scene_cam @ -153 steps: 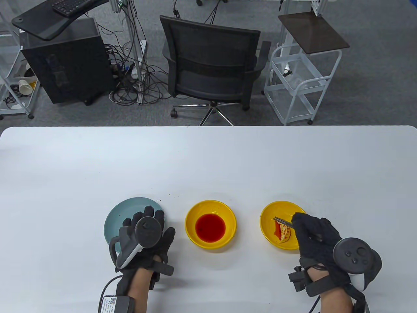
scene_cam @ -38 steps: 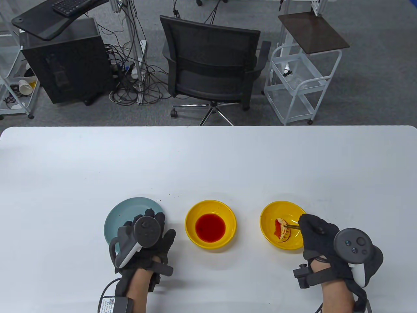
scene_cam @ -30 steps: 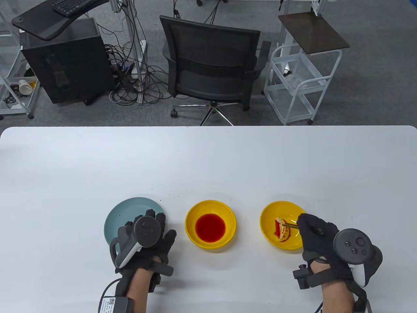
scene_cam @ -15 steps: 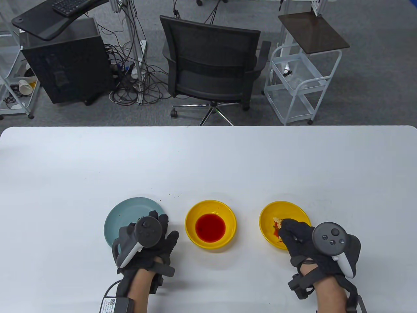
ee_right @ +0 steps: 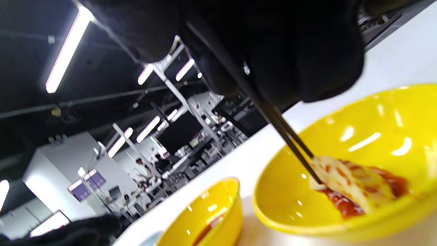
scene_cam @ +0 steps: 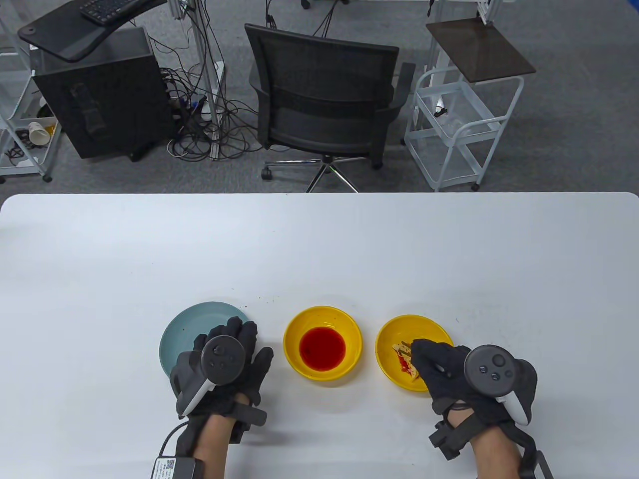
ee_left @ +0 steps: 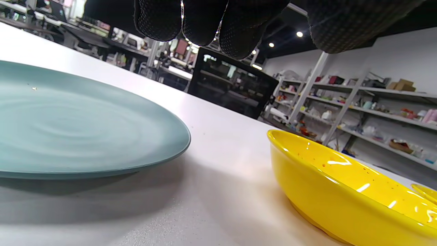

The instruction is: Dip chopsticks into soy sauce and dot onto dumpling

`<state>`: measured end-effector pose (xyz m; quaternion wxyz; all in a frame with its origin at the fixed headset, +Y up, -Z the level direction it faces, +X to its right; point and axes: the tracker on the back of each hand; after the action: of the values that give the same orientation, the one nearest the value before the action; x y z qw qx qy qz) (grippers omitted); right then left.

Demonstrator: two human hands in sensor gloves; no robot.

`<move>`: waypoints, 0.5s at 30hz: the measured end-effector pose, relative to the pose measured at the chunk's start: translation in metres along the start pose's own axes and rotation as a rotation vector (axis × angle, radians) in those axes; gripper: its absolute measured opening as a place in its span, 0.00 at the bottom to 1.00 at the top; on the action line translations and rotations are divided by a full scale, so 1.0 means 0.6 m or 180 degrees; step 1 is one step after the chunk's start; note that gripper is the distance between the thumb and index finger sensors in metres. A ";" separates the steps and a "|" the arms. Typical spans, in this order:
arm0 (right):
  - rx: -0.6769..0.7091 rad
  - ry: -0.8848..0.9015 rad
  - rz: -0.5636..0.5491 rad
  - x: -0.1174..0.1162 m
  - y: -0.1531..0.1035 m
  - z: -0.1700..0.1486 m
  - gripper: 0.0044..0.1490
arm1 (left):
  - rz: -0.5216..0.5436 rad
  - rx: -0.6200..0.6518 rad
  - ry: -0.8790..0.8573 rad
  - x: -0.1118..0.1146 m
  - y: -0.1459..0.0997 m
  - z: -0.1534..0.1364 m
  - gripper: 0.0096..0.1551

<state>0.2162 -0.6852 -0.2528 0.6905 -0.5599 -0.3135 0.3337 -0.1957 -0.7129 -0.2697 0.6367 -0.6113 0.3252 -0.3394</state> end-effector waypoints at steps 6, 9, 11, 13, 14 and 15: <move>0.0245 0.0266 -0.0564 0.028 -0.013 0.010 0.34 | -0.0022 0.0007 0.0028 0.003 0.000 0.003 0.44; 0.0486 0.0379 -0.0727 0.028 -0.019 0.024 0.33 | -0.0025 -0.0003 0.0031 0.003 0.000 0.003 0.44; 0.0615 0.0371 -0.0798 0.022 -0.022 0.036 0.32 | -0.0035 -0.0013 0.0042 0.003 0.000 0.003 0.44; 0.0736 0.0305 -0.0786 0.014 -0.024 0.049 0.32 | -0.0039 -0.0021 0.0038 0.002 0.000 0.002 0.44; 0.0814 0.0254 -0.0747 0.007 -0.026 0.057 0.32 | -0.0040 -0.0027 0.0046 0.002 0.000 0.002 0.44; 0.0881 0.0219 -0.0709 -0.001 -0.026 0.064 0.32 | -0.0041 -0.0029 0.0051 0.001 0.001 0.002 0.44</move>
<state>0.1865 -0.6662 -0.2304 0.8040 -0.4324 -0.3008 0.2758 -0.1941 -0.7130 -0.2700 0.6290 -0.6135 0.3280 -0.3469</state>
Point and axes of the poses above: the tracker on the back of each hand, its own z axis roughly to the thumb side, its own y axis roughly from the wrist to the fingertips, x = y × z, and after that the axes turned 10 degrees about -y, right-handed
